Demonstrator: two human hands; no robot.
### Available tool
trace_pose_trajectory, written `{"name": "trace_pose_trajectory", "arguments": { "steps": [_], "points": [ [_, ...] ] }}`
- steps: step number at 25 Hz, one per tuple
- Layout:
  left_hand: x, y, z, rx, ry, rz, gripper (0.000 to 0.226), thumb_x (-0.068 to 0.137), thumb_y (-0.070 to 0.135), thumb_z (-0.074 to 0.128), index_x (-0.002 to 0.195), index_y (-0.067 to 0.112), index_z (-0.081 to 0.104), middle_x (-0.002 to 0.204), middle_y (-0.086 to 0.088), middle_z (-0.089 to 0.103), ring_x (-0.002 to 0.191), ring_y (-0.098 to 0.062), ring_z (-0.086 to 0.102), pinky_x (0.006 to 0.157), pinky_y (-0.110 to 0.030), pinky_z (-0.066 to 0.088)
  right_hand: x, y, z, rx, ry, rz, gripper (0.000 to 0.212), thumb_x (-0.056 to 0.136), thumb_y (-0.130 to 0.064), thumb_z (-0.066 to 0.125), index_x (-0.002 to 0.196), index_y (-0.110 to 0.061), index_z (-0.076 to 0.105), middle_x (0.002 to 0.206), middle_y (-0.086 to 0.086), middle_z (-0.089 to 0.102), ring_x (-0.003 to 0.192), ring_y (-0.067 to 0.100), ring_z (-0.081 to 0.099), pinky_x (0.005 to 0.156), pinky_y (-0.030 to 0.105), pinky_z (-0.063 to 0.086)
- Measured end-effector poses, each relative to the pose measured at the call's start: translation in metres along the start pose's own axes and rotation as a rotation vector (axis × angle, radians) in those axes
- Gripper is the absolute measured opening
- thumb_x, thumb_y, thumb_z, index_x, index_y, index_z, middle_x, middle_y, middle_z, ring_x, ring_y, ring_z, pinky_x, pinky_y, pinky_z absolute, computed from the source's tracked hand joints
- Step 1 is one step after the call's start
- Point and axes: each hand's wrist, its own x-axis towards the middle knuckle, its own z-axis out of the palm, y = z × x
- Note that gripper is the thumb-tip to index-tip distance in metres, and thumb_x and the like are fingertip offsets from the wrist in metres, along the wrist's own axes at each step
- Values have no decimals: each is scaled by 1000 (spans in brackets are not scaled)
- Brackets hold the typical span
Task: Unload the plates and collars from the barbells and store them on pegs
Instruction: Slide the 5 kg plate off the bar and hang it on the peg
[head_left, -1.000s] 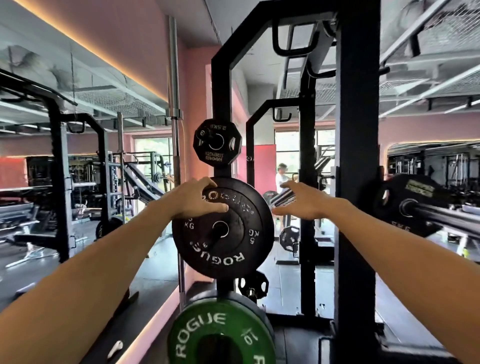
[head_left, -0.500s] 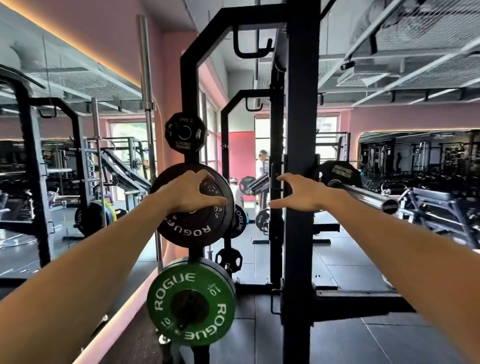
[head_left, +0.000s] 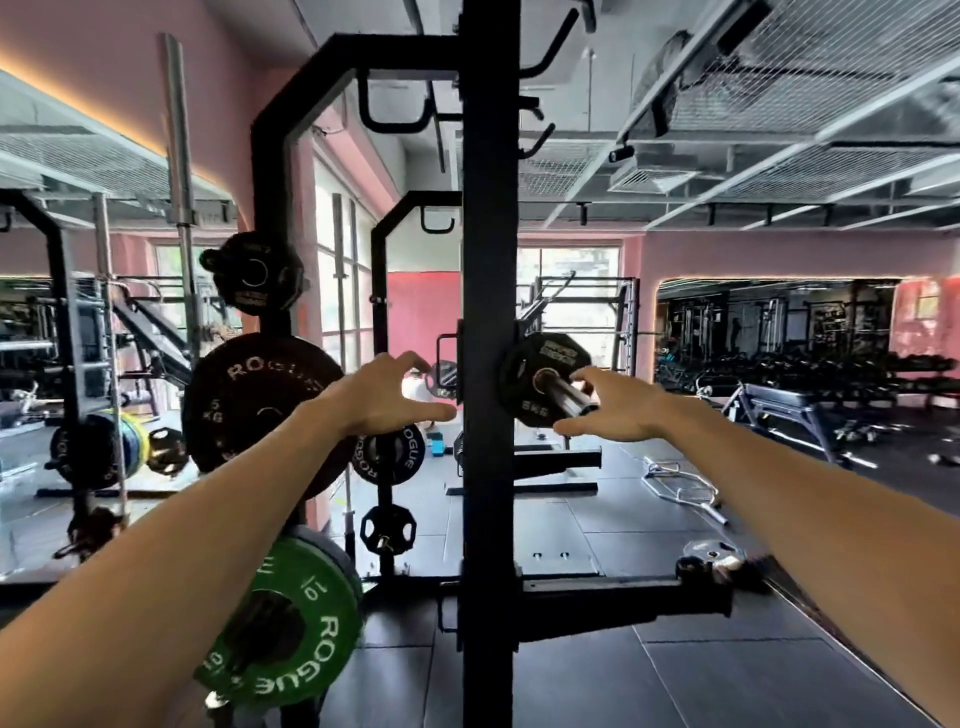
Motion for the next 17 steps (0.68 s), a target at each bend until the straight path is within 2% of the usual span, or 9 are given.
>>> {"name": "trace_pose_trajectory", "arguments": {
  "steps": [3,8,13,17],
  "points": [
    [19,30,28,-24,25,-24,82,70,71,67,136,29,43,140,-8,45,125,-27,48,104,-42,40,1,49,-4,11,-18,2,89,77,-59,66,148,-26,24,149,5,41,129,26,46,107,45,37],
    [58,50,59,3,13,-63,74,71,65,68,134,34,43,137,-6,44,120,-26,48,103,-45,41,25,106,-3,38,-48,32,73,88,-31,63,149,-17,24,146,10,41,127,28,46,104,39,40],
    [112,41,84,49,39,-96,71,75,60,64,136,31,41,138,-6,44,121,-28,48,101,-49,43,81,138,10,71,-6,44,68,88,-34,63,145,-17,29,142,10,44,126,28,46,105,44,39],
    [181,19,122,31,68,-111,69,73,60,62,132,31,43,127,-2,50,106,-23,53,95,-45,46,151,164,35,73,16,50,69,87,-37,64,144,-17,31,142,9,45,125,29,47,104,45,40]
  ]
}}
